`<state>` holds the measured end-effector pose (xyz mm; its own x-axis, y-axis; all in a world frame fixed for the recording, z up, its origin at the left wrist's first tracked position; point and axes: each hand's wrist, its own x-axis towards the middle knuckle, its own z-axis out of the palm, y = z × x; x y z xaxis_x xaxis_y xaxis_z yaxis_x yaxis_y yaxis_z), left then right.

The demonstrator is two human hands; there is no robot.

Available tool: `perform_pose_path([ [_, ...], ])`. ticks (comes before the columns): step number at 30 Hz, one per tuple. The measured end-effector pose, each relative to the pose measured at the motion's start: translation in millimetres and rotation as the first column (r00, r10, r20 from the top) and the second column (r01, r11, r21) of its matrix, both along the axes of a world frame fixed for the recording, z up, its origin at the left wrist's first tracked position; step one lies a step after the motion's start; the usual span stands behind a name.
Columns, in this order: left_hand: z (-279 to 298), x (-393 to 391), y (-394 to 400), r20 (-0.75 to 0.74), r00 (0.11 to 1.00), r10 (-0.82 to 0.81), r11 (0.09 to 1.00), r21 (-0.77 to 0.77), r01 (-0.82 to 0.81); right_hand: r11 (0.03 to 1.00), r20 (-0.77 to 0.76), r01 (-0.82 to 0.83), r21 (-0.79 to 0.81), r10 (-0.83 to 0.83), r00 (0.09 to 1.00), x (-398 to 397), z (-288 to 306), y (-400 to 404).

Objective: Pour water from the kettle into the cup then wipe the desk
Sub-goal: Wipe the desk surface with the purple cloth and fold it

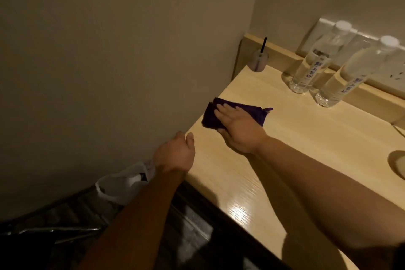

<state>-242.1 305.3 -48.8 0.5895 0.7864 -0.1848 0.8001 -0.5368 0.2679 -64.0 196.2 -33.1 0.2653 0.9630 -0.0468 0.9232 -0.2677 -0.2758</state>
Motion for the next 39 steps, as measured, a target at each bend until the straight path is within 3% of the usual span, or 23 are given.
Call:
perform_pose_path([
  [7,4,1,0,0.019,0.999,-0.028,1.000,0.013,0.028,0.997,-0.099,-0.078,0.012,0.078,0.992,-130,0,-102],
  [10,2,1,2,0.034,0.999,-0.034,0.999,0.019,0.033,0.996,-0.396,0.082,0.043,-0.058,0.916,-164,17,-127],
  [12,4,1,2,0.032,0.999,-0.040,0.999,0.019,0.040,0.942,-0.702,0.335,0.011,-0.232,0.674,-166,40,-138],
  [14,4,2,3,0.031,0.999,-0.040,0.999,0.027,0.039,0.826,-0.900,0.552,-0.115,-0.322,0.295,-150,65,-144],
  [16,4,3,3,0.017,0.999,-0.035,0.999,0.034,0.035,0.689,-0.969,0.685,-0.236,-0.222,-0.110,-116,81,-147],
  [17,3,3,3,0.012,0.999,-0.036,0.999,0.036,0.036,0.620,-0.965,0.740,-0.260,-0.139,-0.223,-94,87,-146],
  [18,2,3,3,0.010,0.999,-0.037,0.999,0.038,0.037,0.560,-0.964,0.787,-0.258,-0.097,-0.248,-71,95,-142],
  [20,0,4,4,0.007,0.999,-0.043,0.998,0.051,0.043,0.500,-0.983,0.849,-0.172,-0.139,-0.118,-21,107,-124],
  [22,-3,3,5,0.003,0.999,-0.042,0.997,0.062,0.042,0.524,-0.920,0.852,0.010,-0.329,0.214,28,110,-100],
  [24,-7,2,6,0.013,0.999,-0.032,0.997,0.066,0.031,0.686,-0.594,0.698,0.205,-0.479,0.646,75,101,-73],
  [25,-8,1,6,0.016,0.999,-0.030,0.997,0.074,0.029,0.784,-0.385,0.571,0.245,-0.462,0.799,95,90,-60],
  [26,-9,0,6,0.012,0.999,-0.030,0.996,0.084,0.028,0.870,-0.215,0.442,0.220,-0.399,0.892,112,74,-47],
  [28,-10,1,6,-0.015,1.000,-0.021,0.995,0.093,0.022,0.965,-0.017,0.261,0.039,-0.260,0.965,133,39,-27],
  [31,-12,4,8,-0.067,0.998,0.014,0.997,0.079,-0.008,0.980,0.109,0.178,-0.085,-0.168,0.980,140,-1,-14],
  [35,-9,3,6,-0.035,0.999,-0.004,0.997,0.080,0.007,0.987,0.097,0.152,-0.042,-0.147,0.984,129,-6,-32],
  [39,-8,2,4,0.000,1.000,-0.027,0.997,0.073,0.027,0.995,0.022,0.088,-0.047,-0.087,0.996,70,0,-91],
])
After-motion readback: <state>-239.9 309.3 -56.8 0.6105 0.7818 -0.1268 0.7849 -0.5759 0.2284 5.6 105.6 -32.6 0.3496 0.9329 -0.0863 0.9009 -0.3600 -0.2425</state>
